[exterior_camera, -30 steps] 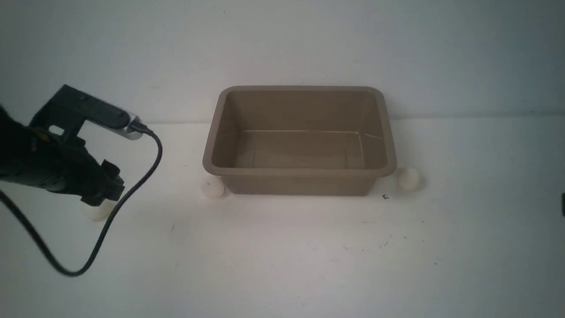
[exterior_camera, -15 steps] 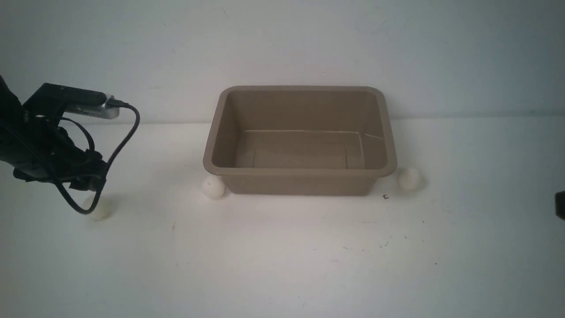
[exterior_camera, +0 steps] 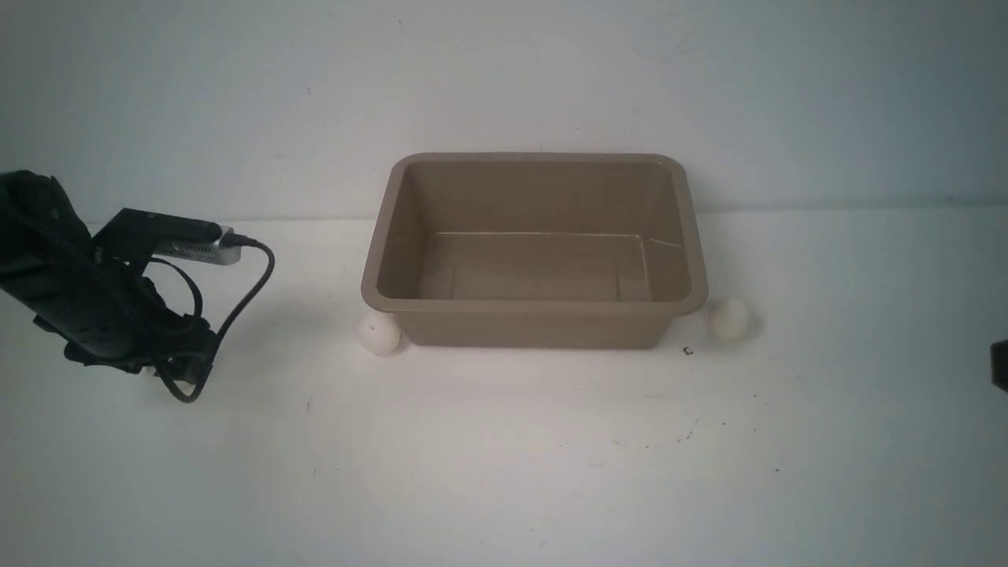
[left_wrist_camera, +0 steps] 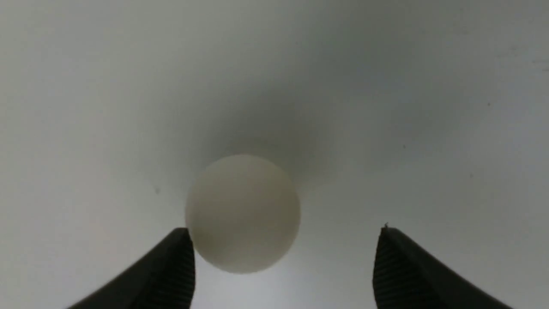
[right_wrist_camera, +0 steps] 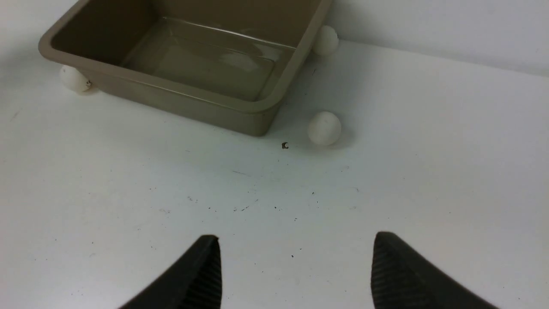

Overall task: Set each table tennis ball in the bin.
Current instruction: Use the left arm to clamp the table tennis ball closest to it

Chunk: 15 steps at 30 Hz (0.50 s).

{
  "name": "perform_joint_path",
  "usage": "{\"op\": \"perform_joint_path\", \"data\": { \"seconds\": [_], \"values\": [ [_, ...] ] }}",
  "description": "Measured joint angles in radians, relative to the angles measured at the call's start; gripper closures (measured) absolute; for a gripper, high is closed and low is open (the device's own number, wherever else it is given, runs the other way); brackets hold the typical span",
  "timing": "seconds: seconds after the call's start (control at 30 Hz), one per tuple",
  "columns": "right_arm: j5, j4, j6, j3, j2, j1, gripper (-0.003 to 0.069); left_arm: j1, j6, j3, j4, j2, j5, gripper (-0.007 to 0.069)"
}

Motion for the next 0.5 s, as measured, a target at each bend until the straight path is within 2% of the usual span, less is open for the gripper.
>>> {"op": "perform_joint_path", "data": {
  "seconds": [0.17,0.5],
  "values": [
    [0.000,0.006,-0.001,0.000,0.000,0.000,0.0230,0.000,-0.003,0.000,0.046,0.001,-0.051,0.0125],
    [0.000,0.006,-0.002,0.000,0.000,0.000,0.0230,0.000,-0.010,0.000,0.057,0.002,-0.063,0.0125]
  ]
}}
